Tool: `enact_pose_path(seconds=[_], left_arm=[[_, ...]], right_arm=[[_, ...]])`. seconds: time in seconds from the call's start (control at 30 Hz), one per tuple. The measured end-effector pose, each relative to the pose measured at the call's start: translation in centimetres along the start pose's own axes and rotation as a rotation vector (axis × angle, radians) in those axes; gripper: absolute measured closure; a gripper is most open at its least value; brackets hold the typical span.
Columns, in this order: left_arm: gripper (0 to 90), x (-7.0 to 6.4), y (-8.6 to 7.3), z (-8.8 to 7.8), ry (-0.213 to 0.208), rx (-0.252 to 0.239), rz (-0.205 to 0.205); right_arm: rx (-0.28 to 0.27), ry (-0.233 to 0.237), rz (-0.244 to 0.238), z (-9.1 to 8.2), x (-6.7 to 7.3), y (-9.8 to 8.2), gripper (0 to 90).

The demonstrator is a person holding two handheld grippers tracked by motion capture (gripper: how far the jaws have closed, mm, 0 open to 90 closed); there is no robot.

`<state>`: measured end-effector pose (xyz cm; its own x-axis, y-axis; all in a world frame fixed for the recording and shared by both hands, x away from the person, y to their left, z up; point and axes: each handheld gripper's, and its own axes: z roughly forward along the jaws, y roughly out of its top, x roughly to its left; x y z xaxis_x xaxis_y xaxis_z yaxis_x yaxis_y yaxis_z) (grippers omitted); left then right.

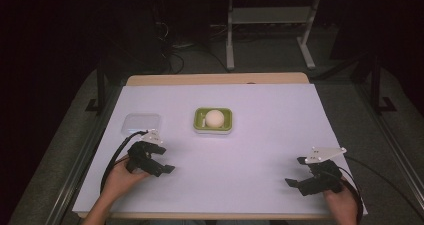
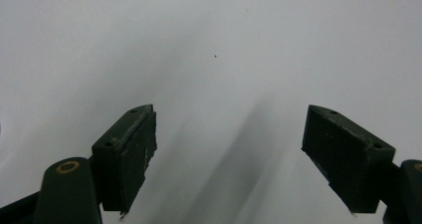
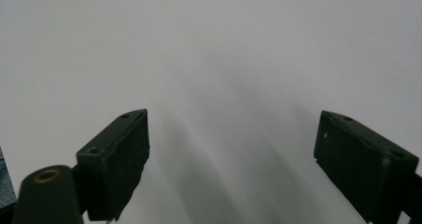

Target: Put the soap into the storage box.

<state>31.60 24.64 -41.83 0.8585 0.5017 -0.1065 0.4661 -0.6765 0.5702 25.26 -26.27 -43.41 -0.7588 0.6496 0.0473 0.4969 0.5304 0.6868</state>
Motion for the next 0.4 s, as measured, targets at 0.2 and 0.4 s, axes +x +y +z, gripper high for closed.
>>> enact_pose_path(seconds=[0.2,0.4], left_arm=[[20.7,-0.6,-1.0,0.0,0.005,-0.028,-0.013],[20.7,-1.1,-2.0,0.2,0.007,-0.044,-0.022]], right_arm=[[0.000,0.000,-0.001,0.0,0.0,0.0,13.5],[-0.003,0.002,-0.003,-0.1,0.0,0.0,13.5]])
